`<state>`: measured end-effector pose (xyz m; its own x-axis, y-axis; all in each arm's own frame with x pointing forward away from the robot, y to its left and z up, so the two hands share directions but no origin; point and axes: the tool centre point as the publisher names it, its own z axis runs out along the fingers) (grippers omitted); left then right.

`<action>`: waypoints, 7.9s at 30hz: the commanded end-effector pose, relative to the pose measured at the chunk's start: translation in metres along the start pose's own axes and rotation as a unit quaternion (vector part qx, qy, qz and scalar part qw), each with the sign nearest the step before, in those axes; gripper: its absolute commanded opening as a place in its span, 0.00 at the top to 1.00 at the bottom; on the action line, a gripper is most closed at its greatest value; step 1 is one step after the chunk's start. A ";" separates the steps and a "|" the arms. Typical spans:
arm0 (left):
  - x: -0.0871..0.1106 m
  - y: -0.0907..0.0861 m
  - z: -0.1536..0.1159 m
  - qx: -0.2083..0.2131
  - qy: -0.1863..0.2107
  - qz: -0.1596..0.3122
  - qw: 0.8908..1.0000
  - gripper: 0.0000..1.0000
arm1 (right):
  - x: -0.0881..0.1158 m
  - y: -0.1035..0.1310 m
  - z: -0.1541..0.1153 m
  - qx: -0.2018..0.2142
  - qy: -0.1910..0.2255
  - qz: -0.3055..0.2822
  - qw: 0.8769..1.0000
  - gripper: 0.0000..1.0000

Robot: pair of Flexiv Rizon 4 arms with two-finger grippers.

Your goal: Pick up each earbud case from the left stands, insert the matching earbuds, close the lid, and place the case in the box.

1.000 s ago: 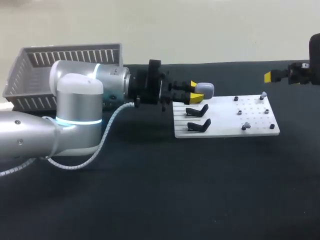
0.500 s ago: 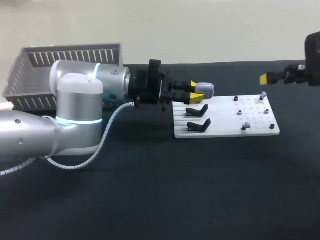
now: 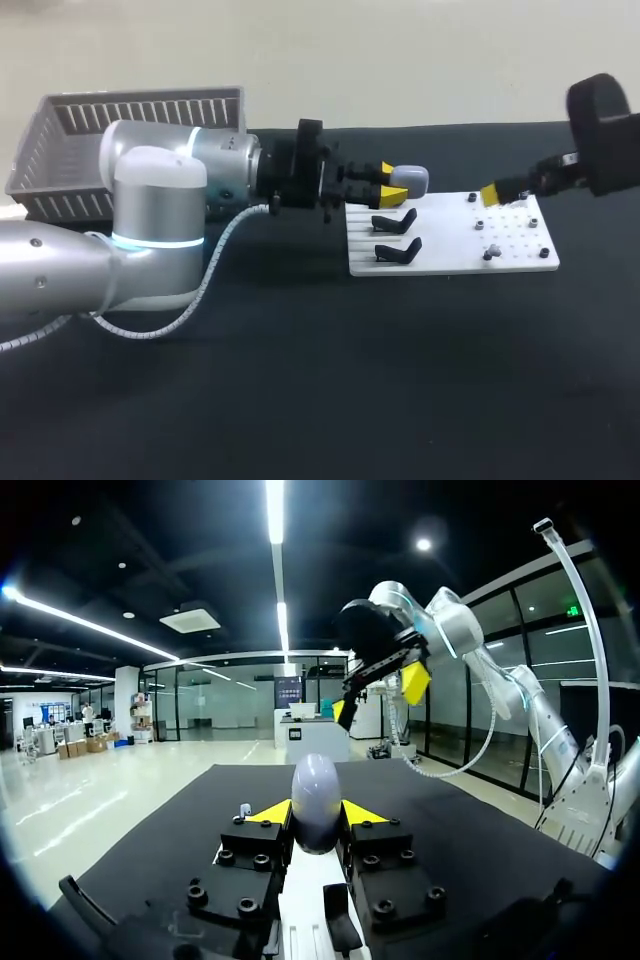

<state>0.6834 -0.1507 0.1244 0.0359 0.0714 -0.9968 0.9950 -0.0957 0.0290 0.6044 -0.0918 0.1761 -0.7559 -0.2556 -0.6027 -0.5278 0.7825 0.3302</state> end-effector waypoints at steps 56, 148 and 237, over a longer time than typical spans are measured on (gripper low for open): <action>0.001 0.000 0.000 0.000 -0.001 0.001 1.000 1.00 | -0.038 0.010 0.085 0.103 0.091 0.035 0.990 0.00; 0.001 0.000 0.000 0.000 -0.001 0.001 1.000 1.00 | -0.016 -0.167 0.080 0.275 0.196 0.044 0.940 0.00; 0.001 0.000 0.000 0.000 -0.001 0.001 1.000 1.00 | -0.004 -0.216 0.115 0.314 0.209 0.059 0.924 0.71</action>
<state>0.6836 -0.1506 0.1243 0.0356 0.0711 -0.9968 0.9949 -0.0963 0.0287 0.7686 -0.1949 0.0236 -0.9481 -0.2424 -0.2055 -0.2054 0.9608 -0.1860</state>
